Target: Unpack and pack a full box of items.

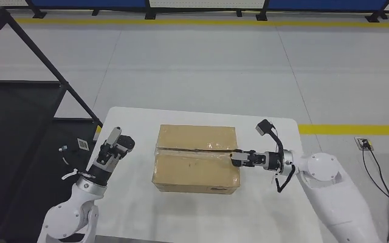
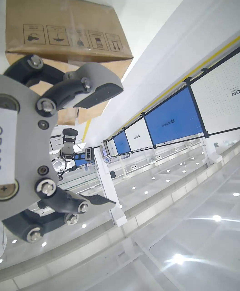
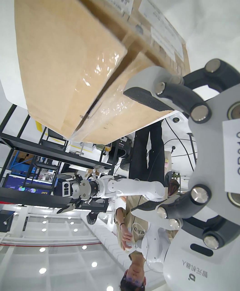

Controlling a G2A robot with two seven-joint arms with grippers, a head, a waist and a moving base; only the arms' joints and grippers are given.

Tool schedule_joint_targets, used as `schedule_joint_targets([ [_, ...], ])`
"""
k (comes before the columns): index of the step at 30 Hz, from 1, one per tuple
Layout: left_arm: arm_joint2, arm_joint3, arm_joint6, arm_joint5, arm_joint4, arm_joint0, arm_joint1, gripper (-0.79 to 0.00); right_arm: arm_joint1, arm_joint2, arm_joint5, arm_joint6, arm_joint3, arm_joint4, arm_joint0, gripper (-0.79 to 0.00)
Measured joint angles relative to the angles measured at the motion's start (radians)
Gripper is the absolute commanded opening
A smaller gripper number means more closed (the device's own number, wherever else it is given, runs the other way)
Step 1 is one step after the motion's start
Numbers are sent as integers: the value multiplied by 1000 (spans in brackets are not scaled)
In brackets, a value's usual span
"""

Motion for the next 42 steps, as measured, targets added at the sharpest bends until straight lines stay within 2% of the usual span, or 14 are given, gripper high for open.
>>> schedule_joint_targets([
  [7, 8, 20, -13, 0, -15, 2, 4, 0, -22, -74, 106, -55, -11, 58, 26, 0],
  [12, 9, 27, -15, -3, -22, 2, 7, 0, -43, -140, 144, -102, 40, 54, 77, 0],
  [24, -8, 42, -12, -12, -50, 10, 15, 0, -87, -233, 141, -207, 164, 30, 154, 0],
  [42, -18, 72, -8, -17, -66, 8, 25, 0, -127, -285, 191, -275, 194, 34, 190, 0],
])
